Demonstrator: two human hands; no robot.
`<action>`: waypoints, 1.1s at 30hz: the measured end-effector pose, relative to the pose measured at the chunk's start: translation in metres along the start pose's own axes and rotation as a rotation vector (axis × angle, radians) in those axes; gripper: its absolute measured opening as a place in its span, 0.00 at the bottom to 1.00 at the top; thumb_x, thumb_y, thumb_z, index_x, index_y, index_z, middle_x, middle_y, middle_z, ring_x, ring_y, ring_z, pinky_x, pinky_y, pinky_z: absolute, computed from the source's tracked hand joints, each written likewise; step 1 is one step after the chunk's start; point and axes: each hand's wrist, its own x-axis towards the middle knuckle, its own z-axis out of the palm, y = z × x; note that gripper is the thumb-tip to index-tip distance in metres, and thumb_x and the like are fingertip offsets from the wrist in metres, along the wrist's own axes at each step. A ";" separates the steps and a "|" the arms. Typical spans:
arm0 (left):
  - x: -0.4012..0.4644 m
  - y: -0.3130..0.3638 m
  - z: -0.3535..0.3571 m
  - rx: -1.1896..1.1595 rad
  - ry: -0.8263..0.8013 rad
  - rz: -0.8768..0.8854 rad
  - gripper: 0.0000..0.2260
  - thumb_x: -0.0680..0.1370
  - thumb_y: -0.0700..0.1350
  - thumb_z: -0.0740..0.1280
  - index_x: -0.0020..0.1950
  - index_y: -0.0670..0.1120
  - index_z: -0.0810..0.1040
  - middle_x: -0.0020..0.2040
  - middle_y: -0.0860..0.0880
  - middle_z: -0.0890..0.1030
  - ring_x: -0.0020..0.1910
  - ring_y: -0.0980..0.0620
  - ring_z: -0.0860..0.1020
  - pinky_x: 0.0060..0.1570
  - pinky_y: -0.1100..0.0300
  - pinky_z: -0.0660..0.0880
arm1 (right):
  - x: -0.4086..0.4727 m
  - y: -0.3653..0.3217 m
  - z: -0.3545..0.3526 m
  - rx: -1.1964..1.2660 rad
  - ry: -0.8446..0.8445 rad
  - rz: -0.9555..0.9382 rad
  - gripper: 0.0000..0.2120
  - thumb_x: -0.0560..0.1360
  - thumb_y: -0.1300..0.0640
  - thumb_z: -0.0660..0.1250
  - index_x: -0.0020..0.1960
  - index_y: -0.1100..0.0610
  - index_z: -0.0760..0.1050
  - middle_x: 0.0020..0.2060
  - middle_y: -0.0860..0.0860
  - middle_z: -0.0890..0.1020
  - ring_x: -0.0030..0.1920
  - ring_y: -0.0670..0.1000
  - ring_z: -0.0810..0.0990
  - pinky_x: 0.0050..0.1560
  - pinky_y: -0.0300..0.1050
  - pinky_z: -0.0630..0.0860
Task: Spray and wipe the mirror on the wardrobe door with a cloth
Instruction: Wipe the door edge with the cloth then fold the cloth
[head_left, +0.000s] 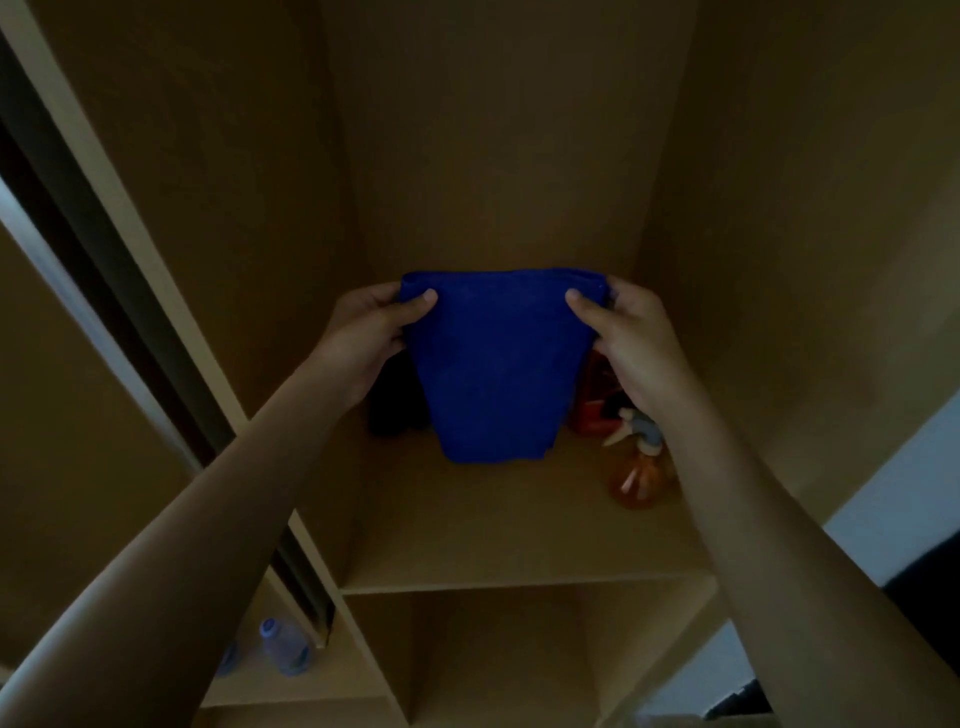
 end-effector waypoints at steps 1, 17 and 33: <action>-0.002 -0.004 -0.001 0.011 0.001 0.020 0.08 0.77 0.41 0.69 0.55 0.48 0.80 0.51 0.57 0.84 0.51 0.62 0.82 0.48 0.65 0.77 | -0.002 0.004 0.000 -0.017 -0.006 -0.015 0.10 0.79 0.56 0.66 0.59 0.56 0.78 0.56 0.50 0.83 0.58 0.47 0.81 0.61 0.47 0.76; -0.131 -0.245 -0.069 0.870 -0.430 0.006 0.18 0.77 0.39 0.69 0.54 0.65 0.77 0.54 0.69 0.76 0.57 0.64 0.76 0.57 0.72 0.72 | -0.195 0.191 -0.008 -0.617 -0.500 0.369 0.21 0.78 0.67 0.63 0.64 0.46 0.76 0.58 0.35 0.76 0.59 0.34 0.75 0.63 0.33 0.71; -0.177 -0.351 -0.114 1.237 -0.623 0.539 0.24 0.77 0.41 0.63 0.73 0.50 0.65 0.72 0.49 0.69 0.69 0.50 0.70 0.63 0.51 0.72 | -0.268 0.252 -0.019 -1.029 -0.483 -0.438 0.24 0.68 0.73 0.70 0.62 0.61 0.78 0.61 0.54 0.80 0.64 0.51 0.77 0.64 0.49 0.74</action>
